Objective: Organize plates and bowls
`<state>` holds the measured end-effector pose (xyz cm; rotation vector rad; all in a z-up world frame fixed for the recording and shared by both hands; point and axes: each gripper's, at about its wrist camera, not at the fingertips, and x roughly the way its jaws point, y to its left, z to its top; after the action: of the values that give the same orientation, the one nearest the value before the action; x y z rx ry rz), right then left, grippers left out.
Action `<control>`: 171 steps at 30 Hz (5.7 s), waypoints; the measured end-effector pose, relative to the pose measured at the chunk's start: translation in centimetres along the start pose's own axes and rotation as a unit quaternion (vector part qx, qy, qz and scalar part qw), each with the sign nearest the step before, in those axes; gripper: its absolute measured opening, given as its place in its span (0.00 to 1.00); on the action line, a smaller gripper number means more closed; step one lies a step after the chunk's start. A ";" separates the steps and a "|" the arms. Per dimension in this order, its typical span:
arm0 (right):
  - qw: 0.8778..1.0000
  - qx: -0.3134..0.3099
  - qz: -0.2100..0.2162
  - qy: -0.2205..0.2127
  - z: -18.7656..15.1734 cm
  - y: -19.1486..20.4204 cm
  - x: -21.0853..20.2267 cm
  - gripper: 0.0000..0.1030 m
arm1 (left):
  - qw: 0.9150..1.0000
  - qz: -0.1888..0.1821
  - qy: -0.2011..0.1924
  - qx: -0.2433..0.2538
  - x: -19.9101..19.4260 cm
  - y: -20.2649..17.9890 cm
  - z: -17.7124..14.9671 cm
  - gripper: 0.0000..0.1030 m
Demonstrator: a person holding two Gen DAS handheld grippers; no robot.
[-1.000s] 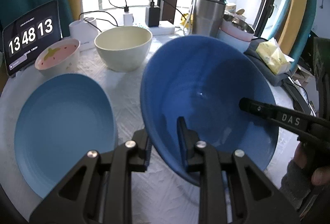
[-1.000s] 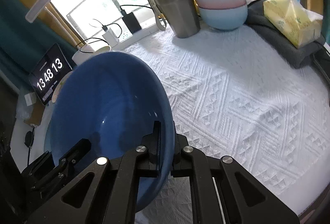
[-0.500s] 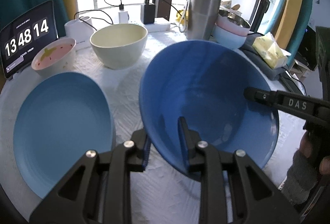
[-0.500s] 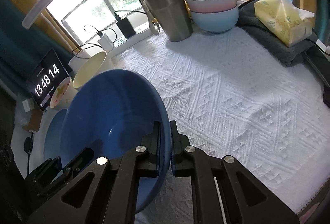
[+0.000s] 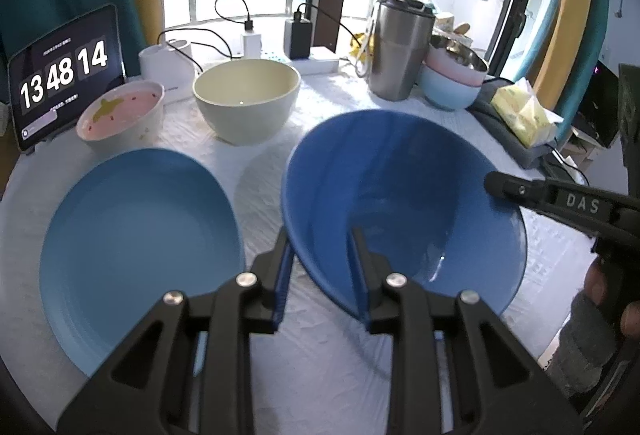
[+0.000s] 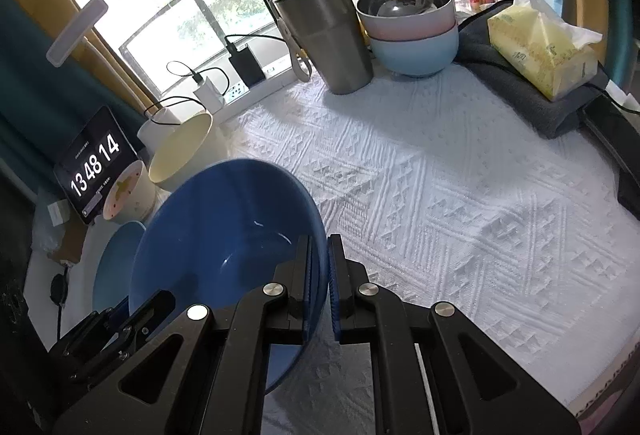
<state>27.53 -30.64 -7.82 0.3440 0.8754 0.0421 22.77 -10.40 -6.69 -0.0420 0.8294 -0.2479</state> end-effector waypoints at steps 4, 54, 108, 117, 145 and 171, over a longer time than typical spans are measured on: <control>1.000 0.002 -0.004 -0.010 0.1 0.1 -0.8 0.09 | 1.000 -0.001 -0.005 -0.002 -0.5 0.3 0.0 0.28; 0.997 -0.066 0.008 -0.035 4.2 9.7 -1.2 0.09 | 0.996 0.017 -0.070 -0.050 -3.7 8.4 5.5 0.37; 0.992 -0.108 0.027 0.052 10.7 12.8 12.0 0.09 | 0.996 0.065 -0.014 -0.056 7.4 11.4 12.3 0.40; 0.992 -0.096 0.033 0.074 10.8 12.6 13.7 0.12 | 0.996 0.063 0.004 -0.059 8.7 11.5 12.2 0.41; 0.982 -0.073 0.023 0.173 10.5 12.6 20.5 0.23 | 0.993 0.040 0.093 -0.062 13.6 10.9 12.6 0.44; 0.986 -0.101 0.032 0.132 10.3 13.5 17.8 0.15 | 0.998 0.041 0.045 -0.024 10.5 9.4 12.5 0.38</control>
<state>48.20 -17.64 -10.75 0.1782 1.1120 0.2384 40.62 -4.48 -7.10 -0.0430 0.9244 -0.1540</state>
